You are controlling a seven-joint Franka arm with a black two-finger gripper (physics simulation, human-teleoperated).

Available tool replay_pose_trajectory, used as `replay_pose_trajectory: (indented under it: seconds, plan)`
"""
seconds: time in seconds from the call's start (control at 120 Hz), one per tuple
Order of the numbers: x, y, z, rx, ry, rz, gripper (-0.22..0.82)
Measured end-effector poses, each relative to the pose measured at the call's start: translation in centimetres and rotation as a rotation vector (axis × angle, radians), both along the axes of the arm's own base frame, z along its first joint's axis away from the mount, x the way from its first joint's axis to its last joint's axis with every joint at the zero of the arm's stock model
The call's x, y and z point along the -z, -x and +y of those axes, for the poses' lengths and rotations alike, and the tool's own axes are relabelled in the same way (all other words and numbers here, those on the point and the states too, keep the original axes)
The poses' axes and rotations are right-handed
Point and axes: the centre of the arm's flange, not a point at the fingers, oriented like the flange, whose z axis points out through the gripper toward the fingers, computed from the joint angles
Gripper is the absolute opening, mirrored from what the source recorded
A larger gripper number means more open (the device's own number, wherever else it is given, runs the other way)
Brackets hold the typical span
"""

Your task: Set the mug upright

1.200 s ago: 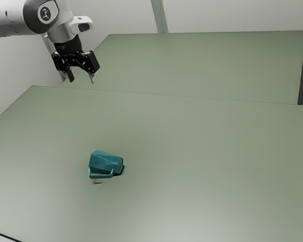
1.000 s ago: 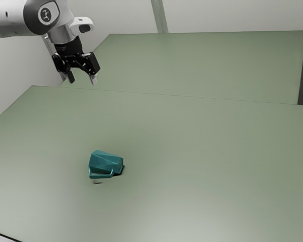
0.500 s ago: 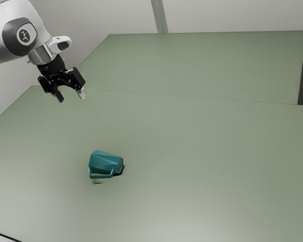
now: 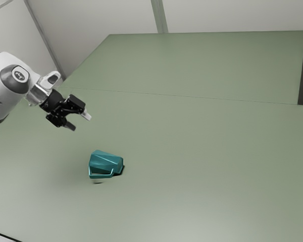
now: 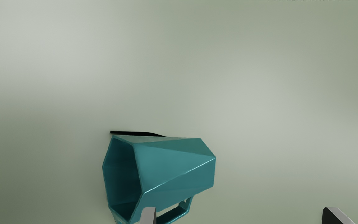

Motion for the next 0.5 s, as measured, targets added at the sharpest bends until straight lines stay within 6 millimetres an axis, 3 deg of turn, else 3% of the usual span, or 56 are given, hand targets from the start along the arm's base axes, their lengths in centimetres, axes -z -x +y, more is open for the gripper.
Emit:
replay_pose_trajectory:
  seconds: [0.175,0.5]
  plan:
    - [3.4,1.7,1.6,-0.03,0.075,-0.034,0.58]
    - [8.9,3.4,1.8,-0.012,0.141,-0.061,0.58]
